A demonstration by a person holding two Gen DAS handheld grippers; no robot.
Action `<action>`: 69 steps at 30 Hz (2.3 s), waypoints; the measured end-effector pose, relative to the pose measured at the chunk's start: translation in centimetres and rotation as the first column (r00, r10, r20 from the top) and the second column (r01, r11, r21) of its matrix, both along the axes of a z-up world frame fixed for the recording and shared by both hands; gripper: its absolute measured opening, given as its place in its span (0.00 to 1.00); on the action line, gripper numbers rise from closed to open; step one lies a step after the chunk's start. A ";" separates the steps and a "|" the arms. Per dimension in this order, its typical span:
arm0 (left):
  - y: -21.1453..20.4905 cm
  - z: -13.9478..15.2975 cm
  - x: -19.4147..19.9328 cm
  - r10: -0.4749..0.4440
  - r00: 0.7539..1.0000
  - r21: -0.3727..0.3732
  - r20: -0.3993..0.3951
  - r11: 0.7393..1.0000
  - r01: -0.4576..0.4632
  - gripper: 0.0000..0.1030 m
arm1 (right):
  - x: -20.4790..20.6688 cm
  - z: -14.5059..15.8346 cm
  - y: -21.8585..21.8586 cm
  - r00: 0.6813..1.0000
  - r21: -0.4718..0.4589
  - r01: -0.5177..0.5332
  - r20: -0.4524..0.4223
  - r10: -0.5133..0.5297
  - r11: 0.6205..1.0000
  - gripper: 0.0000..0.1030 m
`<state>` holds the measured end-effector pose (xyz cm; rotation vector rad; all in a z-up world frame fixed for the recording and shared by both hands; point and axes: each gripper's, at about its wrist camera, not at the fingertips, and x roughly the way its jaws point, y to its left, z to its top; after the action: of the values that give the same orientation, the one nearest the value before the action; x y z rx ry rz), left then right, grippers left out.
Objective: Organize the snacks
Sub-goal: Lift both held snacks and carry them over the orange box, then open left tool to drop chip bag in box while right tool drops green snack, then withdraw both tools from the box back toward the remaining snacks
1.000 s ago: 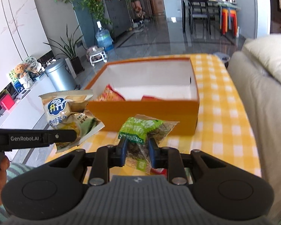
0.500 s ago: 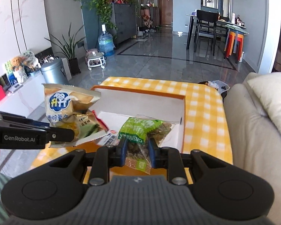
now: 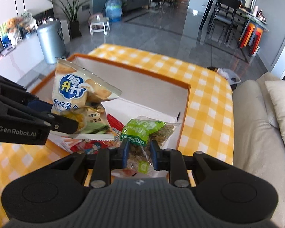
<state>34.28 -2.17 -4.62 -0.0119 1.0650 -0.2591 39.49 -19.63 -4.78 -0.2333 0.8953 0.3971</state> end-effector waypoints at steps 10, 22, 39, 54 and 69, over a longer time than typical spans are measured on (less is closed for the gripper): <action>-0.6 -3.9 3.7 -0.005 0.991 -0.014 -0.136 1.000 0.003 0.34 | 3.8 -3.8 1.4 0.993 -0.103 -0.043 -0.114 0.032 0.994 0.20; -1.2 -5.1 4.6 -0.002 0.982 0.006 -0.188 1.000 0.003 0.34 | 5.2 -5.4 3.2 0.979 -0.177 -0.103 -0.191 0.068 0.979 0.20; -1.7 -5.0 4.0 0.000 0.984 0.065 -0.176 0.998 0.011 0.47 | 5.8 -5.7 3.9 0.967 -0.239 -0.120 -0.249 0.058 0.964 0.28; 0.2 0.1 -0.6 0.060 0.997 0.075 0.057 0.995 -0.064 0.69 | 2.2 -0.7 2.0 0.997 -0.127 0.011 -0.075 -0.020 0.992 0.62; 0.6 3.0 -11.2 0.023 0.960 0.091 0.277 0.995 -0.050 0.69 | -9.9 3.6 -1.5 0.972 0.204 0.202 0.081 -0.222 0.958 0.70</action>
<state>23.13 -1.58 -1.59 0.0896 0.7973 -0.1695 29.60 -21.16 -1.14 0.0229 0.7650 0.2670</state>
